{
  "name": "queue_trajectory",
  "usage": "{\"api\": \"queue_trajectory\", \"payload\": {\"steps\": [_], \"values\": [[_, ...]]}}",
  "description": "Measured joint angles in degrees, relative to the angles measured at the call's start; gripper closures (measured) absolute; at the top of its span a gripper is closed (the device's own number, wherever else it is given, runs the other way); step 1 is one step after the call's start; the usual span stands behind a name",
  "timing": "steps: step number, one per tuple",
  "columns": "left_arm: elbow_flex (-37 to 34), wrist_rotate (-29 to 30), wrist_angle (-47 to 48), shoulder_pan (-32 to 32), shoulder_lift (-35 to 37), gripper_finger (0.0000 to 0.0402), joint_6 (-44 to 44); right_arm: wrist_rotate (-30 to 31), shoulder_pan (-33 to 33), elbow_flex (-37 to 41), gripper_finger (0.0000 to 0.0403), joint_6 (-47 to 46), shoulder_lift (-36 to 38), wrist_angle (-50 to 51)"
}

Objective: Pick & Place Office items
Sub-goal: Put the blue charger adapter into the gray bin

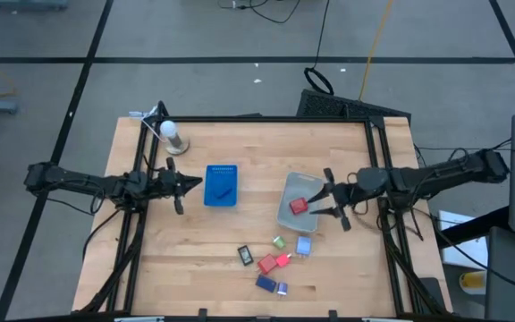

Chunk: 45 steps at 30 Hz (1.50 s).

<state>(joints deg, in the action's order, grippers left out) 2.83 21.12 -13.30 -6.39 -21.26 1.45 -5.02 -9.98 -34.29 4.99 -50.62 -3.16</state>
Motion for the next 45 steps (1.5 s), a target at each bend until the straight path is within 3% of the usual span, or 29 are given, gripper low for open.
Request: {"api": "queue_trajectory", "payload": {"steps": [7,13,17,23,33,39,45], "values": [[0.0,0.0,1.7,0.0,0.0,0.0378,0.2,13.2,-7.8,-9.4,0.0154,9.8,-9.7,11.3],[0.0,0.0,2.0,0.0,-0.1,0.0378,0.4,18.6,-13.5,-13.7,0.0129,16.5,-16.7,11.7],[0.0,0.0,2.1,0.0,-0.1,0.0378,0.4,18.0,-15.9,-17.1,0.0129,16.5,-20.1,13.2],[0.0,0.1,2.5,0.0,-0.1,0.0378,0.3,14.0,-18.8,-22.3,0.0128,15.8,-27.3,24.0],[0.0,0.5,2.8,0.0,-0.1,0.0378,0.6,20.9,-23.2,-22.7,0.0128,22.0,-34.8,26.1],[0.0,0.5,2.8,0.0,-0.1,0.0378,0.7,17.1,-23.5,-23.7,0.0128,21.7,-37.7,25.8],[0.0,0.5,2.8,0.0,-0.1,0.0378,0.5,13.3,-23.0,-31.7,0.0128,19.9,-44.6,33.3]]}}
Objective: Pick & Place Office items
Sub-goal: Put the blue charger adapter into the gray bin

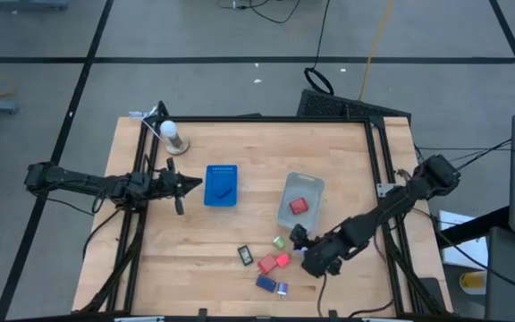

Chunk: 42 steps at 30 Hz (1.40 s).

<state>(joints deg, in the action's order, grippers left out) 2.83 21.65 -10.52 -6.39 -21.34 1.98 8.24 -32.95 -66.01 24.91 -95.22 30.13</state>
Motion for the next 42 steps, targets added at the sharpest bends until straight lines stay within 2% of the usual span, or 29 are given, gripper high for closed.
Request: {"api": "queue_trajectory", "payload": {"steps": [6,10,23,28,35,42], "values": [[0.0,-0.1,0.0,0.0,0.0,0.0378,-0.2,-0.7,1.9,-5.6,0.0128,3.2,-5.8,9.0],[0.0,-0.6,0.0,0.0,0.0,0.0378,-0.2,-0.6,2.3,-5.9,0.0128,7.5,-7.1,9.5],[0.0,-1.0,0.0,0.0,0.0,0.0378,-0.1,-2.5,3.8,-5.1,0.0128,9.5,-7.1,11.4],[0.0,-1.1,0.0,0.0,0.0,0.0378,-0.2,-2.4,4.0,-3.4,0.0128,11.7,-7.1,10.4],[0.0,-1.2,0.0,0.0,0.0,0.0378,-0.2,-2.4,4.6,-0.9,0.0129,16.7,-7.1,3.6],[0.0,-1.2,0.0,0.0,0.0,0.0378,-0.3,-6.4,6.3,-0.8,0.0152,13.6,-7.9,3.4]]}}
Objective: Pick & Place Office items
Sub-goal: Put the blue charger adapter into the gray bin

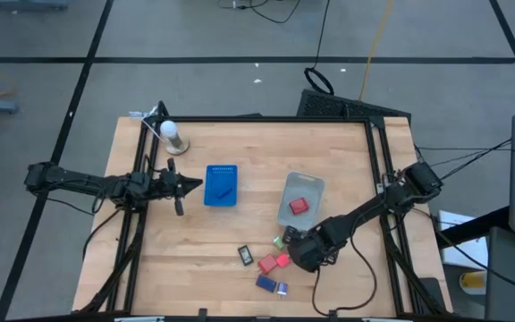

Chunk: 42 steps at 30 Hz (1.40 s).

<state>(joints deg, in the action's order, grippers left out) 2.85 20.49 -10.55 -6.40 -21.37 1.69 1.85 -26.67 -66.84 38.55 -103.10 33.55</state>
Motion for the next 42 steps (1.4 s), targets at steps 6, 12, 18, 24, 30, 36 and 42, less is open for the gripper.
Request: {"api": "queue_trajectory", "payload": {"steps": [6,12,18,24,30,36,42], "values": [[0.0,0.0,0.0,0.0,0.0,0.0378,0.0,-3.7,2.6,-0.1,0.0174,-1.8,-0.9,0.6],[0.0,0.0,0.0,0.0,0.0,0.0378,0.1,-4.9,3.0,-0.1,0.0181,-4.0,-1.0,-0.1],[0.0,0.0,0.0,0.0,0.0,0.0378,0.0,-4.9,1.3,-0.9,0.0196,-6.4,-0.9,-1.7],[0.0,0.0,0.0,0.0,0.0,0.0378,0.2,-4.0,0.0,-2.6,0.0196,-9.2,3.7,-2.5],[0.0,0.0,0.2,0.0,0.0,0.0378,0.2,-3.5,0.1,-2.7,0.0192,-15.8,13.1,-4.4],[0.0,0.0,0.3,0.0,0.0,0.0378,0.1,-0.6,1.8,-0.7,0.0196,-18.1,27.6,-9.3],[0.0,0.0,0.5,0.0,0.0,0.0378,0.3,10.0,4.9,7.9,0.0196,-22.8,43.9,-16.6]]}}
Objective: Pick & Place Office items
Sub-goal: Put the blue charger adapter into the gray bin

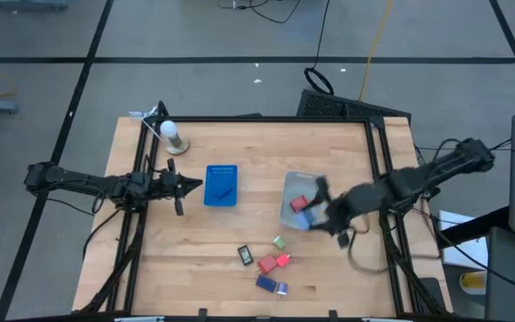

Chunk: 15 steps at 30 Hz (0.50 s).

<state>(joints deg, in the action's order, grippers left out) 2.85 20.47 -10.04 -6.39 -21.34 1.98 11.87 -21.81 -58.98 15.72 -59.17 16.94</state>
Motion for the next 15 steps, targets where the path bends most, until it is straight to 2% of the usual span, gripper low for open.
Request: {"api": "queue_trajectory", "payload": {"steps": [6,15], "values": [[0.0,0.3,0.0,0.0,0.0,0.0378,-0.2,7.1,4.1,14.7,0.0196,-5.9,17.2,-7.1],[0.0,0.6,-1.2,0.0,0.0,0.0378,-0.2,7.6,9.1,35.5,0.0196,-9.9,36.8,-19.6]]}}
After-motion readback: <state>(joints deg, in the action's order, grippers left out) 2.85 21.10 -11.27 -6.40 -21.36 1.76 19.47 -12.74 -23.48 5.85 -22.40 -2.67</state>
